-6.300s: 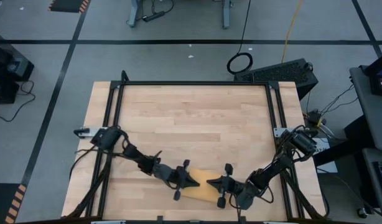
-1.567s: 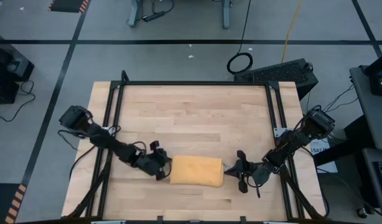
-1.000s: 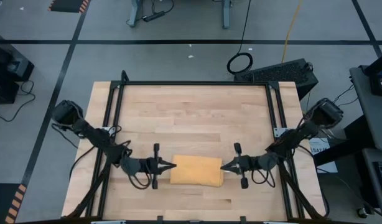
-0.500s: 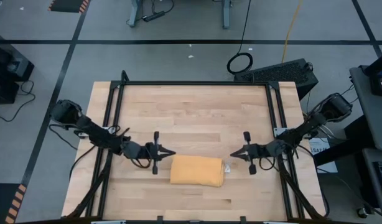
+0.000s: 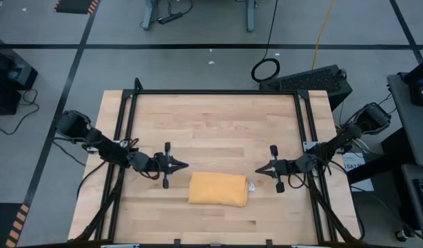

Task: Roll towel
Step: Return to Home Position

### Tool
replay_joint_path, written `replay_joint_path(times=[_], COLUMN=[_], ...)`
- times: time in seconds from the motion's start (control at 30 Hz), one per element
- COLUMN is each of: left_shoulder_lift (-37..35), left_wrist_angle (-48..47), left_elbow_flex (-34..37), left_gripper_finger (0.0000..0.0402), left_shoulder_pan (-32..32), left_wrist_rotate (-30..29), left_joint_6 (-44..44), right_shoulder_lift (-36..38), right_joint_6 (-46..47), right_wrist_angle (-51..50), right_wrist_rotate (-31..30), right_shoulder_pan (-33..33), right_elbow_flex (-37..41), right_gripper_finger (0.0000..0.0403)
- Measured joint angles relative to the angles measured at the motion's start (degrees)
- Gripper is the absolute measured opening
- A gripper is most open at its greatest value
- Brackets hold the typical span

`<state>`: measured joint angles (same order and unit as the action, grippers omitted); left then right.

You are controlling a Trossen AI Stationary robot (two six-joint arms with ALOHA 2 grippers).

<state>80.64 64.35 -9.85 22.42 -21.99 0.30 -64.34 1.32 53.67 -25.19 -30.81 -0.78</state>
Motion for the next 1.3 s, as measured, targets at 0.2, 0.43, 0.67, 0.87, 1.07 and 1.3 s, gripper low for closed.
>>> replay_joint_path(times=[0.2,0.43,0.67,0.87,1.07,1.3], left_shoulder_lift=[-0.02,-0.2,-0.24,-1.49,-7.68,-20.31], left_wrist_angle=[-0.74,6.63,8.45,8.25,2.77,-8.75], left_elbow_flex=[0.98,7.72,9.54,9.56,9.57,9.57], left_gripper_finger=[0.0006,0.0006,0.0006,0.0006,0.0006,0.0006], left_shoulder_pan=[-2.38,-3.76,-3.65,-3.65,-3.65,-3.65], left_wrist_rotate=[2.06,2.26,4.08,6.5,7.24,7.21], left_joint_6=[0.17,-4.04,-3.69,-2.82,-2.31,0.27], right_shoulder_lift=[0.12,0.37,1.71,5.73,12.52,22.32], right_joint_6=[-3.88,-5.88,-5.48,-5.05,-5.02,-4.57], right_wrist_angle=[1.25,2.56,3.39,1.94,-5.02,-15.66], right_wrist_rotate=[-0.23,-0.42,-0.57,0.04,1.76,6.25], right_shoulder_pan=[0.0,-0.02,0.0,0.0,0.04,0.46], right_elbow_flex=[0.0,0.0,0.0,-0.01,0.0,-0.02], right_gripper_finger=[0.0,0.0,0.0,0.0,0.0,0.0])
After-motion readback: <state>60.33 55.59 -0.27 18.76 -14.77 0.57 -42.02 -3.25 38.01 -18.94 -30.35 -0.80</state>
